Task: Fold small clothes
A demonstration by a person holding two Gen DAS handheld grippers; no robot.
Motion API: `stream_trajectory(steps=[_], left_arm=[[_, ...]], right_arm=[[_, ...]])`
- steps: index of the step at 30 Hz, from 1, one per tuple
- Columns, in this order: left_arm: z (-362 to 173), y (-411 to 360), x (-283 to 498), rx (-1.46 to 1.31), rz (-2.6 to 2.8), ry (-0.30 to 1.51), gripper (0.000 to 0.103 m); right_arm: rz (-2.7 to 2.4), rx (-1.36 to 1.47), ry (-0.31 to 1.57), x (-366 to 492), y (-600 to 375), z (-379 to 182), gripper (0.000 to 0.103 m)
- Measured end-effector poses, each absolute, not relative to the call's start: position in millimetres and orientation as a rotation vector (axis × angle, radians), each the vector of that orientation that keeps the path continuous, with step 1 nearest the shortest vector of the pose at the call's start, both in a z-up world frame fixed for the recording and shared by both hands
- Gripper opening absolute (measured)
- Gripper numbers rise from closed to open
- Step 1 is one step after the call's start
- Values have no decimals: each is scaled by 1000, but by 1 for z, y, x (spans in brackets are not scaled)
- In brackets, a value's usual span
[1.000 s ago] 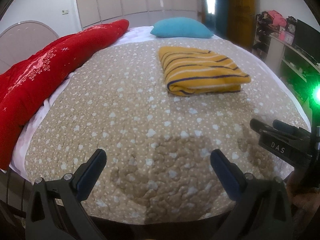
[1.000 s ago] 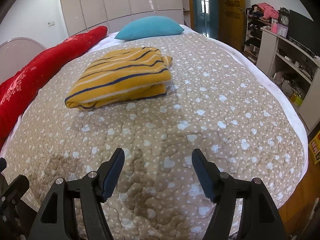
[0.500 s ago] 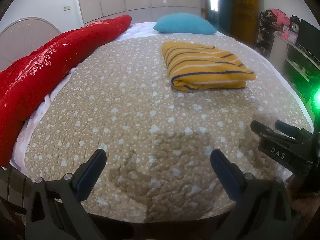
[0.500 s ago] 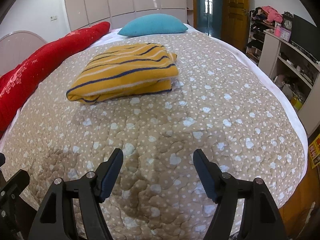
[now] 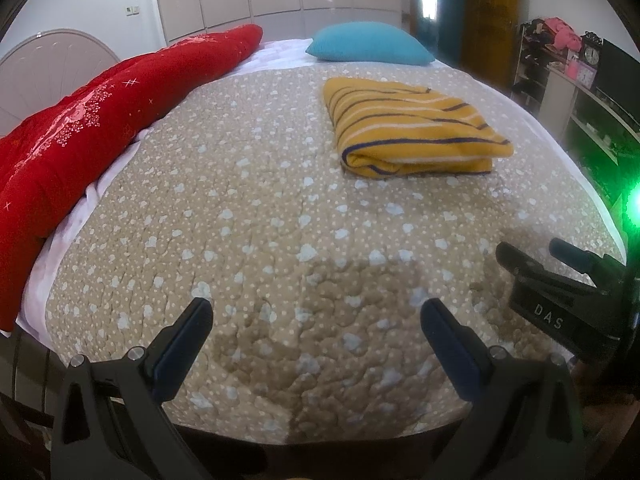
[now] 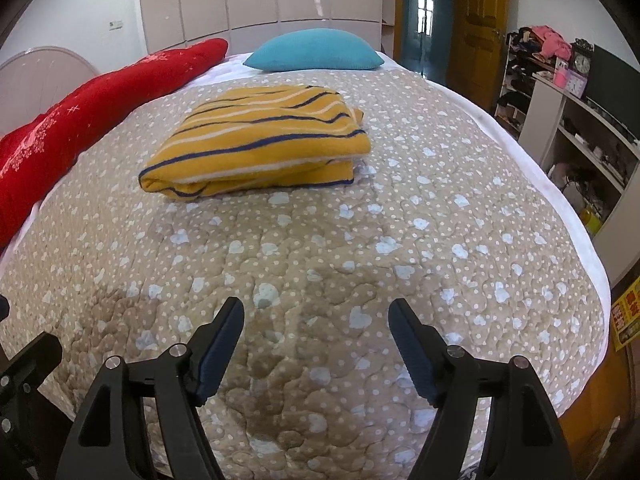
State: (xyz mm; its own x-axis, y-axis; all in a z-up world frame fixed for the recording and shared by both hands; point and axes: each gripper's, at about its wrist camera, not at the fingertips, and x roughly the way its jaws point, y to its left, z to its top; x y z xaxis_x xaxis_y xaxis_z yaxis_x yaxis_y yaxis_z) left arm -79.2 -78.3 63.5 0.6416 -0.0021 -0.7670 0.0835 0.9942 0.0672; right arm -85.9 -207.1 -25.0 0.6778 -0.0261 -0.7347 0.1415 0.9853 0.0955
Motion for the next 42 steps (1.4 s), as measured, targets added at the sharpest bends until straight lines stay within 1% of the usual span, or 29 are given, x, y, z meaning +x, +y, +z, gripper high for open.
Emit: stream_trajectory(steps=[17,42], left_arm=[[61,-78,-80,71,-75,889,103],[52,-76,-78,44,-91,925,103]], right_arm=[[-96,102,807,-89,-201,-25,82],[-97,90,797,-90,-200,-26,84]])
